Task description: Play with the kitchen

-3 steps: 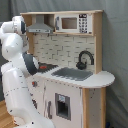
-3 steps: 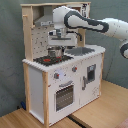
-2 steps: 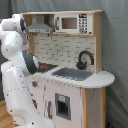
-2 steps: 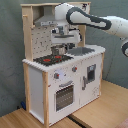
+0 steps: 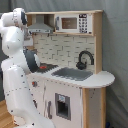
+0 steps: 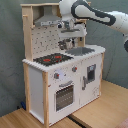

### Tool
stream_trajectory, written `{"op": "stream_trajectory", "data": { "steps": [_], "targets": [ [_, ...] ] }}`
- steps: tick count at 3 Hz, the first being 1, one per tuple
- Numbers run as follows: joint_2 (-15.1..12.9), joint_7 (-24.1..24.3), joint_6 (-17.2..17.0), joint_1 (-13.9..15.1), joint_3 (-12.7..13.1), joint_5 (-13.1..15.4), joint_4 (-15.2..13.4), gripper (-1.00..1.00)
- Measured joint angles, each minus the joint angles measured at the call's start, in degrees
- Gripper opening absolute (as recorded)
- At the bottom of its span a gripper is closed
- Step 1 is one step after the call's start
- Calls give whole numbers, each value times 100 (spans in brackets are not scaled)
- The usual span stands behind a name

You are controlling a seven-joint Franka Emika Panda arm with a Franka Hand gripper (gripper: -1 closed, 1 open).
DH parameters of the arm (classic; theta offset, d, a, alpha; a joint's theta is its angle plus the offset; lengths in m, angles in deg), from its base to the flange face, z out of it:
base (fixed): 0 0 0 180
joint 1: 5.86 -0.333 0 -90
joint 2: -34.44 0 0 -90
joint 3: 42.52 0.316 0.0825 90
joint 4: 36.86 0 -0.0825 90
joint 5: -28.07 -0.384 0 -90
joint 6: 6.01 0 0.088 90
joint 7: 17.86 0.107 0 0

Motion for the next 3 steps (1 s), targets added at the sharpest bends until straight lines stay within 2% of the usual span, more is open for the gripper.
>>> {"op": "stream_trajectory", "data": {
  "steps": [1,2,3],
  "targets": [
    [-162,309,-308,0,0,337,-49,-100],
    [-327,579,-246,-2,-13,615,-457,-100],
    [-597,579,-15,-36,-9,634,-991,-100]
  ]
}}
